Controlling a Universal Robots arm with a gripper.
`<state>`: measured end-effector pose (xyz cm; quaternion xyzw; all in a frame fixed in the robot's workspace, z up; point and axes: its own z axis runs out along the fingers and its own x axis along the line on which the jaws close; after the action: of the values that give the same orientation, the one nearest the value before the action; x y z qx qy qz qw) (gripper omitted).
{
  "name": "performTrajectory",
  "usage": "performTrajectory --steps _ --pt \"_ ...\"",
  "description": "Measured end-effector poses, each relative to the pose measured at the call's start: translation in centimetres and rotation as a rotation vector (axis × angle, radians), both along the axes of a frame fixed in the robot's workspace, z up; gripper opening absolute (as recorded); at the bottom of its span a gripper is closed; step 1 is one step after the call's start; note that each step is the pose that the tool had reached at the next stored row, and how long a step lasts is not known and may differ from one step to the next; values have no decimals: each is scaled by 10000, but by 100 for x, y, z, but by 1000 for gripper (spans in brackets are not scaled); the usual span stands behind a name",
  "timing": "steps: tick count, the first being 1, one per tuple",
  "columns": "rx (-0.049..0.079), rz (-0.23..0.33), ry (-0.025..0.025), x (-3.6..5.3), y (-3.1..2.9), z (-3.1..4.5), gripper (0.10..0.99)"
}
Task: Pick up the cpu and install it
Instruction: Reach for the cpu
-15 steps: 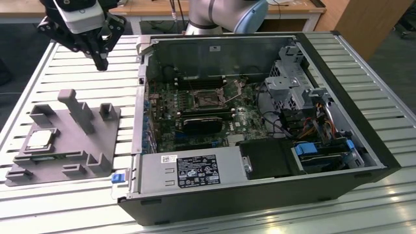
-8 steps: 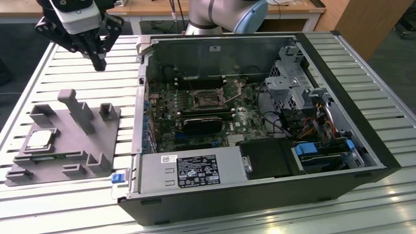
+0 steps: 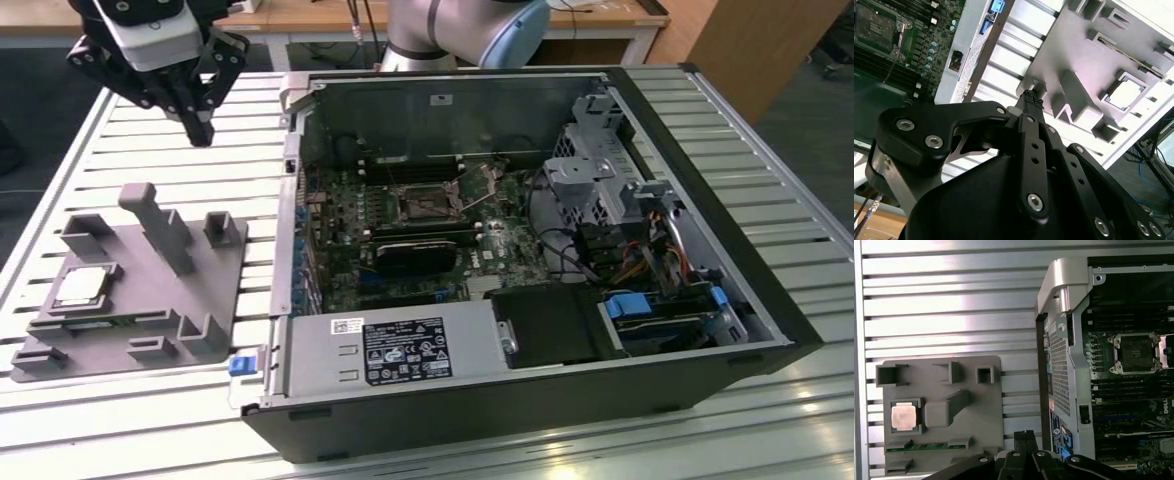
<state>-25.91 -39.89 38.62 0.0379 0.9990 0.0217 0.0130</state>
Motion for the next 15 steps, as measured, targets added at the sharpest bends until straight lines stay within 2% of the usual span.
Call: performTrajectory --steps 15 --pt "0 0 0 -98 0 -16 106"
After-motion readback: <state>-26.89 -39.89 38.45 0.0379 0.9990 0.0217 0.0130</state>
